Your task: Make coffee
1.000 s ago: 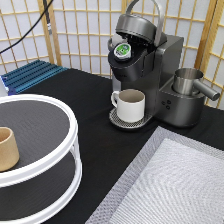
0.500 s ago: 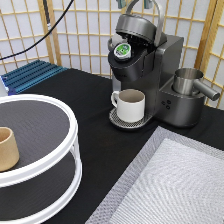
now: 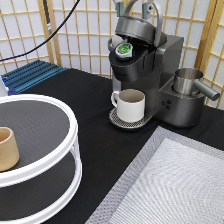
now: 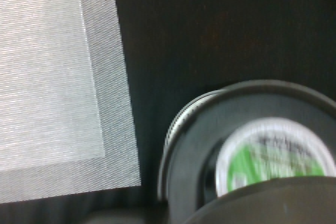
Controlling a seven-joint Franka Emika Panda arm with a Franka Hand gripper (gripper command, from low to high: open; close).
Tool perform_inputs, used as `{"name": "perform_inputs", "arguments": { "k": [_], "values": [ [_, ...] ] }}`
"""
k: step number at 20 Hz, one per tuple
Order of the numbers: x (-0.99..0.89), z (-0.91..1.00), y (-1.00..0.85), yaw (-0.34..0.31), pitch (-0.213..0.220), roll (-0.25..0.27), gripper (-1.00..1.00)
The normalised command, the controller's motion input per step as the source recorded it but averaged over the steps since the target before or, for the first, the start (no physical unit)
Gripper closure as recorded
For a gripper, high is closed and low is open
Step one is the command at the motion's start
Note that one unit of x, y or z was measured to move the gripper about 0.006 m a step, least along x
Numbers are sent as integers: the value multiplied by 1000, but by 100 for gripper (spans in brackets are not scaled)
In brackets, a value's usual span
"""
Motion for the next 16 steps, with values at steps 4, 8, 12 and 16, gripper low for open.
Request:
{"name": "perform_inputs", "arguments": {
  "k": [4, 8, 12, 16],
  "values": [
    [210, -75, -415, 0, 102, -2, -100],
    [189, -224, -591, 0, 105, 40, -100],
    [252, -239, -459, 0, 117, 54, -100],
    [333, -204, -62, -5, 96, 10, -100]
  ]
}}
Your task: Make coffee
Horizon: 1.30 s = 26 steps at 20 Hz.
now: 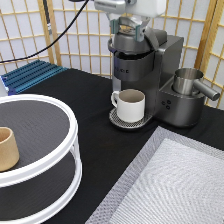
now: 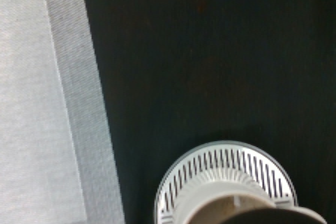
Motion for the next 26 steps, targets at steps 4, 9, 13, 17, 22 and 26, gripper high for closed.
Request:
{"name": "perform_inputs", "arguments": {
  "k": [4, 9, 13, 17, 22, 26],
  "values": [
    [54, -231, 35, -22, 25, 0, -100],
    [-129, 437, -296, -2, 48, 73, -100],
    [-9, 1000, -409, -1, 32, 119, -100],
    [-304, 859, 17, -28, 5, 67, -100],
    [-139, 314, 605, -25, 10, -22, -100],
    [-236, -104, 492, 0, 22, -67, -100]
  ]
}}
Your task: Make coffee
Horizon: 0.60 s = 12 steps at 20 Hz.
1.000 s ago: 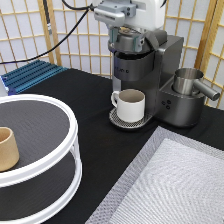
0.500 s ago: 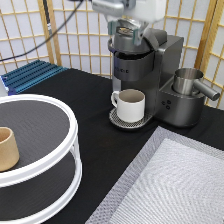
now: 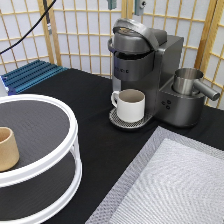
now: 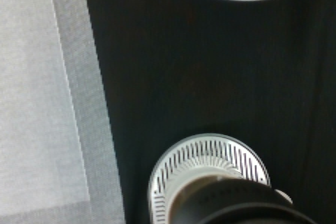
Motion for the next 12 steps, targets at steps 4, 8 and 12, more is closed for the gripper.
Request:
{"name": "perform_inputs", "arguments": {
  "k": [4, 8, 12],
  "values": [
    [-333, -126, 334, -13, 2, -99, -100],
    [-334, -298, 14, -40, 0, -134, -100],
    [-189, -251, 24, -51, -20, -175, -100]
  ]
}}
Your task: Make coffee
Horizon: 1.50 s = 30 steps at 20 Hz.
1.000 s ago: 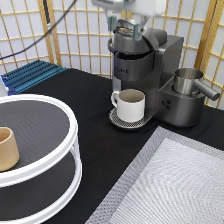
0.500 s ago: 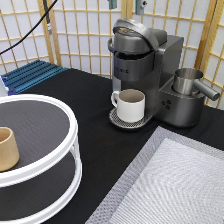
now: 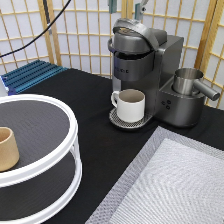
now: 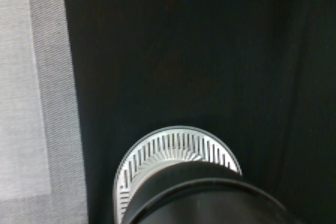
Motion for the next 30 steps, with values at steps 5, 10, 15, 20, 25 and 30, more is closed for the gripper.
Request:
{"name": "perform_inputs", "arguments": {
  "k": [5, 10, 15, 20, 25, 30],
  "values": [
    [-115, -363, 130, -44, -30, -194, -100],
    [-34, -300, 54, -23, -10, -158, -100],
    [51, -380, -106, -3, 0, -100, -100],
    [186, -570, -141, 0, 0, -48, -100],
    [107, -807, -209, 0, 0, -45, -100],
    [48, -1000, -131, 0, 0, -54, -100]
  ]
}}
